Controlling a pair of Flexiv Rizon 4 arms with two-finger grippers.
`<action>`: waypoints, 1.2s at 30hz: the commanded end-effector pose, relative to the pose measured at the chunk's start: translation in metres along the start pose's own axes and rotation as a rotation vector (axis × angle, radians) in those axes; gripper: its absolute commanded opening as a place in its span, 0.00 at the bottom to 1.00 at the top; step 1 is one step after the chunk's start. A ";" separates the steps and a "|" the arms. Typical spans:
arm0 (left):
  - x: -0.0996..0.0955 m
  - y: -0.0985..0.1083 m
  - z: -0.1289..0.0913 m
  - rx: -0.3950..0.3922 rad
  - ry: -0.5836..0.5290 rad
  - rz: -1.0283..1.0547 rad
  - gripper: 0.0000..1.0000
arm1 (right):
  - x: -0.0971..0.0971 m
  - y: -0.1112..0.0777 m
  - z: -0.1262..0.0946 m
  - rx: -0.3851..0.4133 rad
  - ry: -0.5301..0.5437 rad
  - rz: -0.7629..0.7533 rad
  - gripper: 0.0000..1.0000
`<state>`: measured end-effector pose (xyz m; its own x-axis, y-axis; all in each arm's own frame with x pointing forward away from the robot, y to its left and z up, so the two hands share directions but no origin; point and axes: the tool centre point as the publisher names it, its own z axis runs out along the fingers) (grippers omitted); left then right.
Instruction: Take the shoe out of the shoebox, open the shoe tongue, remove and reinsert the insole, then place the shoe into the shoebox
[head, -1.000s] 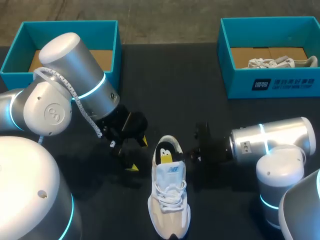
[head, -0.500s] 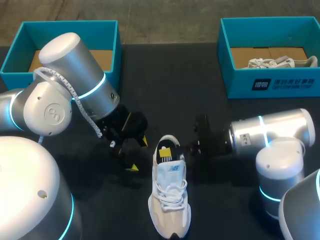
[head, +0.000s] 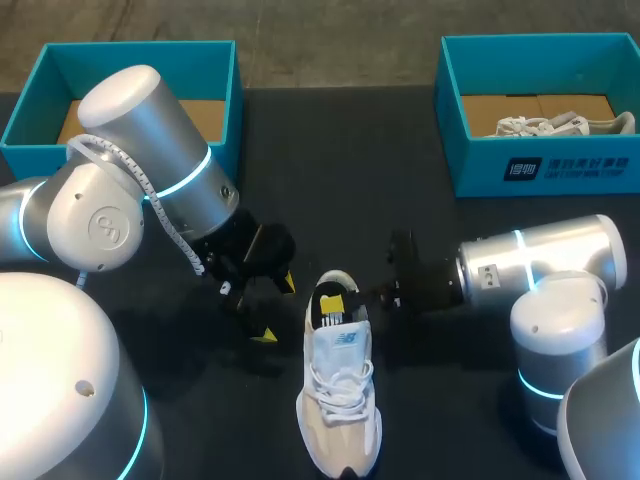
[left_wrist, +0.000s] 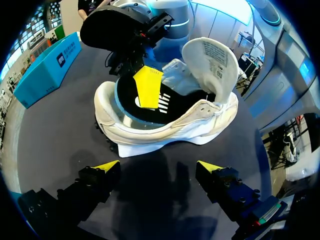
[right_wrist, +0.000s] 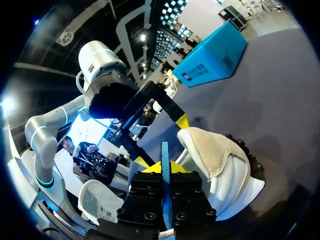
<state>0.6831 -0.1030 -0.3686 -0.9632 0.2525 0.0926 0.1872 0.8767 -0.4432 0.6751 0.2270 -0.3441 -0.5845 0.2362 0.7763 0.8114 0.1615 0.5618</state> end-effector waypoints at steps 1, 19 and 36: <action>0.002 0.000 0.000 -0.002 -0.003 0.000 1.00 | -0.001 -0.005 0.004 0.004 -0.004 0.013 0.00; 0.002 0.000 0.000 -0.002 -0.003 0.000 1.00 | 0.009 -0.005 0.005 -0.007 -0.026 0.001 0.42; 0.002 0.000 0.000 -0.002 -0.003 0.000 1.00 | 0.017 0.016 0.004 -0.001 -0.073 -0.059 0.47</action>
<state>0.6831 -0.1030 -0.3686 -0.9632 0.2525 0.0926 0.1872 0.8767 -0.4432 0.6785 0.2333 -0.3282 -0.6322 0.2780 0.7232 0.7733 0.1681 0.6114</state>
